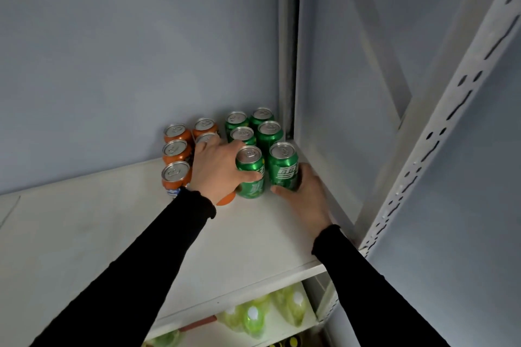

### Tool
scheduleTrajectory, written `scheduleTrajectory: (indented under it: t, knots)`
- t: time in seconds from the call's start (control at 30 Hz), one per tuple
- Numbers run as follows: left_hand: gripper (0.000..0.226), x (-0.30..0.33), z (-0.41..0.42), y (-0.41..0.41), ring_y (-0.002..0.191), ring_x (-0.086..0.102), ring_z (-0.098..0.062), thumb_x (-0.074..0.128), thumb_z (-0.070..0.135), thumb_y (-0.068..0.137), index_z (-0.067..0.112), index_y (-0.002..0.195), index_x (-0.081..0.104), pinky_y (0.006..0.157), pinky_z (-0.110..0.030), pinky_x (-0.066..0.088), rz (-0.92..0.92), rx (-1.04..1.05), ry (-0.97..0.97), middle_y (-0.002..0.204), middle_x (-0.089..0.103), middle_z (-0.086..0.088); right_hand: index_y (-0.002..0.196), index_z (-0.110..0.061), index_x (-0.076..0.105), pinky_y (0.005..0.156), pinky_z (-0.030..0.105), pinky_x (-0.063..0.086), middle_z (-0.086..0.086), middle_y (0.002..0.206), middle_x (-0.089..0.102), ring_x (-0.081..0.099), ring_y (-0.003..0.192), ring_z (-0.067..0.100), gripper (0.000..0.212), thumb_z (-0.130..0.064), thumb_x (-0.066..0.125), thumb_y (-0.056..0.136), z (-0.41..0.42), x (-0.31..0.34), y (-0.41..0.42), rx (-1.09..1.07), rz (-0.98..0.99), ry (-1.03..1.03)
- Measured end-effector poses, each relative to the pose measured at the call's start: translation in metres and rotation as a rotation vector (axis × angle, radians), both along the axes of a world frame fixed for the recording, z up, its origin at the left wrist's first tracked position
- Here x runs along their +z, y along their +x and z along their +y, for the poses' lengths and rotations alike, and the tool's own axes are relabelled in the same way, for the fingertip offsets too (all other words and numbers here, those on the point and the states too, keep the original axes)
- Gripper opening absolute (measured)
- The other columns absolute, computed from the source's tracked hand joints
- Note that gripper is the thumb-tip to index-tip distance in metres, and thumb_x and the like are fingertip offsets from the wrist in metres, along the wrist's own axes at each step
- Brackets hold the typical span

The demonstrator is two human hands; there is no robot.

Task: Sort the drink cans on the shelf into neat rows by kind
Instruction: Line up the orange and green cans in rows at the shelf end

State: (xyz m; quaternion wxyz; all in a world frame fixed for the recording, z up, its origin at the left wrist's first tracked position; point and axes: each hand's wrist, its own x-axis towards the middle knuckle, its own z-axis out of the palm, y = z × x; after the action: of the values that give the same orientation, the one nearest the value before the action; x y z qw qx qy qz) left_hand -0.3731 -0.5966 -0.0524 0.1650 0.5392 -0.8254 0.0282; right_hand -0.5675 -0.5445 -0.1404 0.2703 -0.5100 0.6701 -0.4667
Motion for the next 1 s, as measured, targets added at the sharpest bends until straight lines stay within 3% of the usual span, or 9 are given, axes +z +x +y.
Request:
scheduleTrajectory:
  t: [0.17, 0.37, 0.53, 0.7, 0.8, 1.0]
  knots:
    - [0.075, 0.005, -0.001, -0.004, 0.113, 0.048, -0.026, 0.063, 0.077, 0.07, 0.028, 0.126, 0.057, 0.097, -0.043, 0.032, -0.095, 0.035, 0.004, 0.115, 0.061, 0.001, 0.109, -0.034, 0.052, 0.086, 0.045, 0.054, -0.009, 0.109, 0.067, 0.063, 0.104, 0.021, 0.063, -0.052, 0.08, 0.057, -0.012, -0.006, 0.001, 0.004, 0.031, -0.018]
    - [0.071, 0.002, 0.008, -0.007, 0.114, 0.052, -0.026, 0.071, 0.067, 0.071, 0.026, 0.126, 0.051, 0.099, -0.043, 0.033, 0.012, 0.051, 0.028, 0.12, 0.065, 0.002, 0.112, -0.029, 0.054, 0.087, 0.047, 0.053, -0.002, 0.112, 0.065, 0.062, 0.104, 0.024, 0.061, -0.051, 0.076, 0.059, -0.018, -0.008, 0.002, 0.021, 0.099, -0.037]
    - [0.08, 0.001, 0.027, -0.001, 0.122, 0.045, -0.025, 0.07, 0.066, 0.074, 0.026, 0.14, 0.048, 0.097, -0.041, 0.034, -0.015, 0.096, -0.097, 0.133, 0.055, 0.001, 0.144, -0.021, 0.041, 0.106, 0.047, 0.042, 0.005, 0.14, 0.05, 0.048, 0.127, 0.025, 0.088, -0.037, 0.085, 0.07, 0.012, 0.007, 0.005, -0.032, 0.093, -0.05]
    - [0.05, -0.008, 0.079, 0.03, 0.115, 0.05, -0.024, 0.072, 0.041, 0.085, 0.024, 0.129, 0.058, 0.093, -0.039, 0.038, 0.246, 0.069, -0.273, 0.129, 0.057, 0.003, 0.126, -0.013, 0.056, 0.094, 0.04, 0.045, 0.003, 0.122, 0.055, 0.05, 0.113, 0.025, 0.046, -0.018, 0.075, 0.085, 0.063, 0.015, 0.021, -0.049, 0.304, -0.344]
    - [0.038, -0.023, 0.108, 0.061, 0.11, 0.052, -0.023, 0.07, 0.034, 0.09, 0.023, 0.125, 0.06, 0.086, -0.039, 0.043, 0.293, 0.139, -0.275, 0.124, 0.059, 0.004, 0.121, -0.015, 0.059, 0.093, 0.037, 0.044, 0.002, 0.118, 0.057, 0.05, 0.109, 0.024, 0.038, -0.018, 0.072, 0.085, 0.07, 0.017, 0.05, 0.11, 0.42, -0.375]
    - [0.036, -0.053, 0.148, 0.152, 0.108, 0.054, -0.022, 0.058, 0.042, 0.091, 0.025, 0.122, 0.061, 0.085, -0.04, 0.046, 0.251, 0.357, -0.159, 0.123, 0.06, 0.007, 0.115, -0.021, 0.063, 0.093, 0.038, 0.046, -0.002, 0.117, 0.059, 0.051, 0.109, 0.021, 0.029, -0.025, 0.068, 0.087, 0.068, 0.017, 0.134, 0.411, 0.498, -0.388]
